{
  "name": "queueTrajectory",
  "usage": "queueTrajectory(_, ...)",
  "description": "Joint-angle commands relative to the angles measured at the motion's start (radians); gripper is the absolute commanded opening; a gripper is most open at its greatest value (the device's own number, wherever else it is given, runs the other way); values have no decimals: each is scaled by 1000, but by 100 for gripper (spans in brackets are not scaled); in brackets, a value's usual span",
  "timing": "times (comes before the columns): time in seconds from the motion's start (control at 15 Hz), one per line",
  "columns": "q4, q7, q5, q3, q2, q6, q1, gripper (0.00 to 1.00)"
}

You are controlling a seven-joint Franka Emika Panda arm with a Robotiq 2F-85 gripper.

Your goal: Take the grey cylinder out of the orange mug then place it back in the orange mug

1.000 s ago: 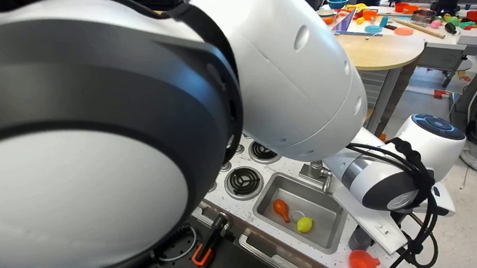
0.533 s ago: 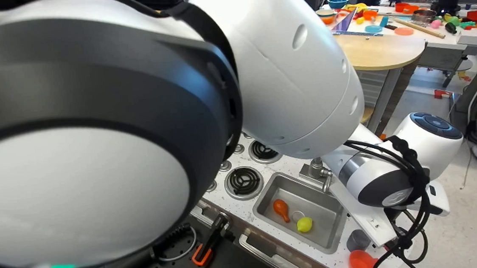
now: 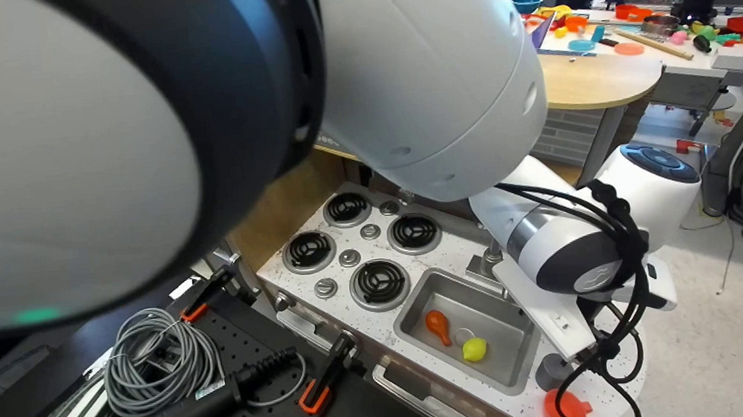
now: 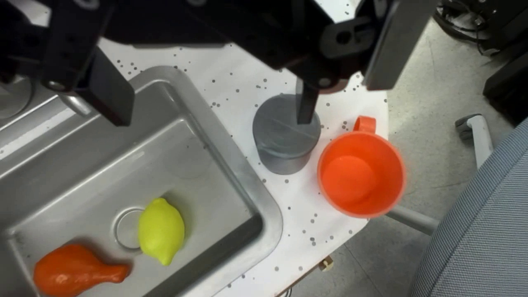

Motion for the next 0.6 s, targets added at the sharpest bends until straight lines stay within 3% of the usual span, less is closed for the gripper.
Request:
queueTrajectory(0.0, -226, -5, 10, -37, -188, 17, 33, 100)
queueTrajectory(0.27, -313, 13, -27, -88, -266, 46, 81, 100)
queueTrajectory(0.53, -272, 25, -30, -111, -227, 52, 105, 100)
